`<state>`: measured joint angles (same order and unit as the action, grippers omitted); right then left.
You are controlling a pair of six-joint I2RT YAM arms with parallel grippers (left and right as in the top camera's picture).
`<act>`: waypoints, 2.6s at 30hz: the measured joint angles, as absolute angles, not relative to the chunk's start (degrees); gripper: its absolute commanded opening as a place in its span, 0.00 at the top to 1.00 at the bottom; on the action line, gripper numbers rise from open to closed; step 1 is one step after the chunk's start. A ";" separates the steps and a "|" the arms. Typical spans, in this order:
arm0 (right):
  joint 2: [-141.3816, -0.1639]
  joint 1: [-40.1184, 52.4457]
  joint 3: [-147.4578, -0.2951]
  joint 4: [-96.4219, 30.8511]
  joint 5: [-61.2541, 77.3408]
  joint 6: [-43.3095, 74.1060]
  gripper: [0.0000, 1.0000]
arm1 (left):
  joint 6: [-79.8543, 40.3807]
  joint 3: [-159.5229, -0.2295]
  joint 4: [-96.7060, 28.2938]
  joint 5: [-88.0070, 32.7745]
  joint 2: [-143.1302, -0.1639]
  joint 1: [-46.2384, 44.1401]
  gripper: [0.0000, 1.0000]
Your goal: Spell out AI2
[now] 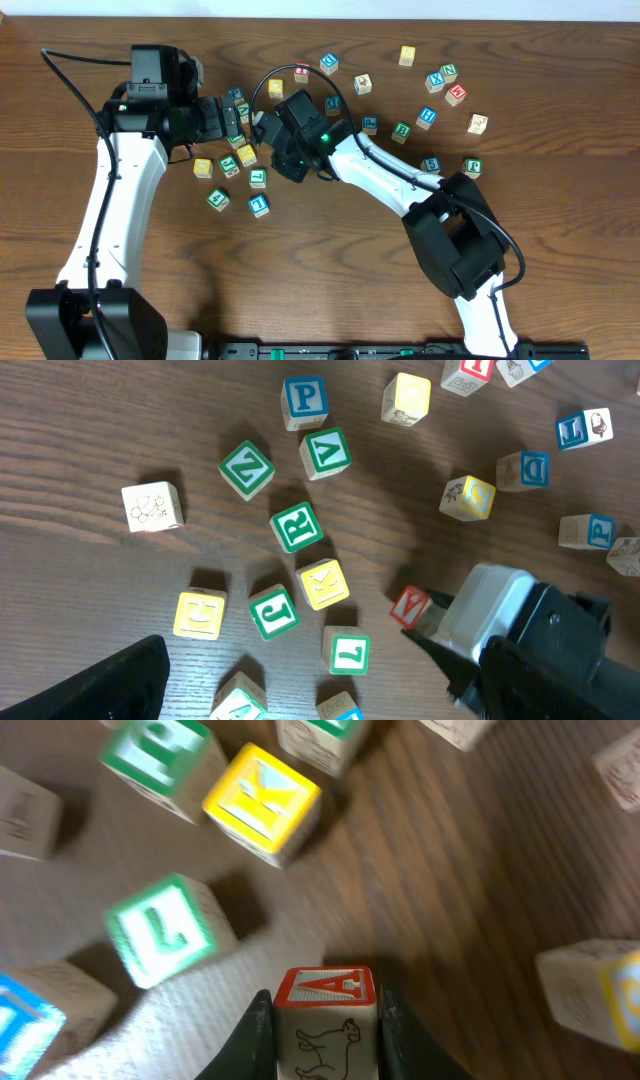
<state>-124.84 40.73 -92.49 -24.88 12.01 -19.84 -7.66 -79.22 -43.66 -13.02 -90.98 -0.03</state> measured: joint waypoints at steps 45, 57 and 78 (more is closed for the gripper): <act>-128.31 37.19 -92.44 -20.03 24.10 -20.80 0.82 | -7.66 -79.22 -43.66 -12.99 -90.98 -0.03 0.02; -131.00 35.90 -92.44 -13.85 33.06 -22.37 0.83 | -7.64 -79.22 -43.66 -12.99 -90.98 -0.03 0.02; -132.49 31.40 -92.58 -18.52 43.13 -24.84 0.76 | -7.66 -79.22 -43.66 -12.99 -90.98 -0.03 0.02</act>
<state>-132.49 31.40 -92.58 -18.52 43.13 -24.84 -7.66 -79.22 -43.66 -12.99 -90.98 -0.03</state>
